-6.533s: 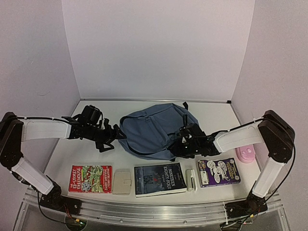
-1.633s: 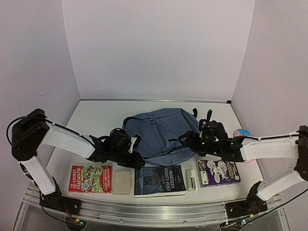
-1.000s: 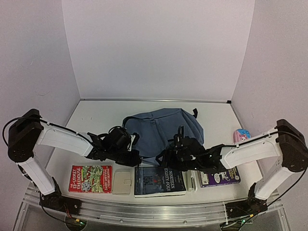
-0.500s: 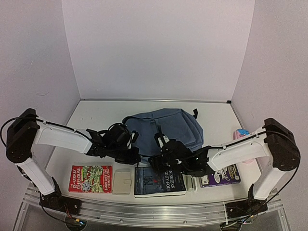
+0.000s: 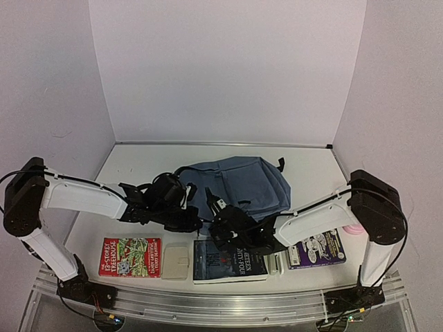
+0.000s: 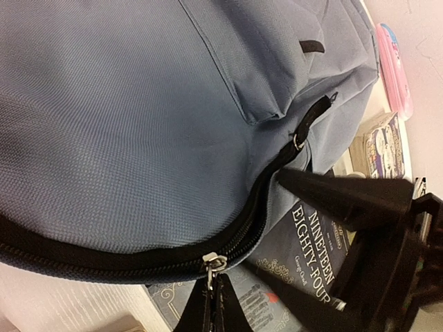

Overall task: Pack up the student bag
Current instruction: Unzip the student bag at the center of the board.

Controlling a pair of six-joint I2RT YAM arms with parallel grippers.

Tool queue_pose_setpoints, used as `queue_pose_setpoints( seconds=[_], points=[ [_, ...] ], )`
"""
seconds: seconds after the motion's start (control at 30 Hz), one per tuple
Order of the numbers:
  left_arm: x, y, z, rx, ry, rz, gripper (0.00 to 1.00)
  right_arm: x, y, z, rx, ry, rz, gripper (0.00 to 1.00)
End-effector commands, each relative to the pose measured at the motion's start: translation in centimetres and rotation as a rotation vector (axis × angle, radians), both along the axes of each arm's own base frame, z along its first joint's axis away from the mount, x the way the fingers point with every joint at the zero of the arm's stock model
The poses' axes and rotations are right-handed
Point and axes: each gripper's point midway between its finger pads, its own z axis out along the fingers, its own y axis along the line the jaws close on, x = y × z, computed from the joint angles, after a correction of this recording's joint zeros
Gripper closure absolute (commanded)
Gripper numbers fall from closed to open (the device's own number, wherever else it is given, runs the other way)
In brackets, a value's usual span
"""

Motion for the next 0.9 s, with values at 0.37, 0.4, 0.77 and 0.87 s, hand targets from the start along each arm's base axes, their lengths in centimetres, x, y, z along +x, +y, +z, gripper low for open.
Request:
queue_pose_setpoints(
  seconds=[0.37,0.4,0.77,0.87],
  points=[
    [3.0,2.7,3.6,-0.059,0.017,0.065,1.0,1.2,-1.4,1.3,0.028,-0.059,-0.11,1.0],
    [3.3,3.3,3.5,-0.049,0.035,0.07,1.0,1.1,-1.5,1.3,0.031,-0.054,-0.104,1.0],
    [6.3,7.5,6.0,0.041,0.095,0.044,1.0,0.2,-3.5,1.6,0.059,-0.03,-0.133,1.0],
    [7.3,8.1,5.8,0.078,0.169,0.007,1.0,0.1,-4.1,1.6,0.068,-0.027,-0.148,1.0]
  ],
)
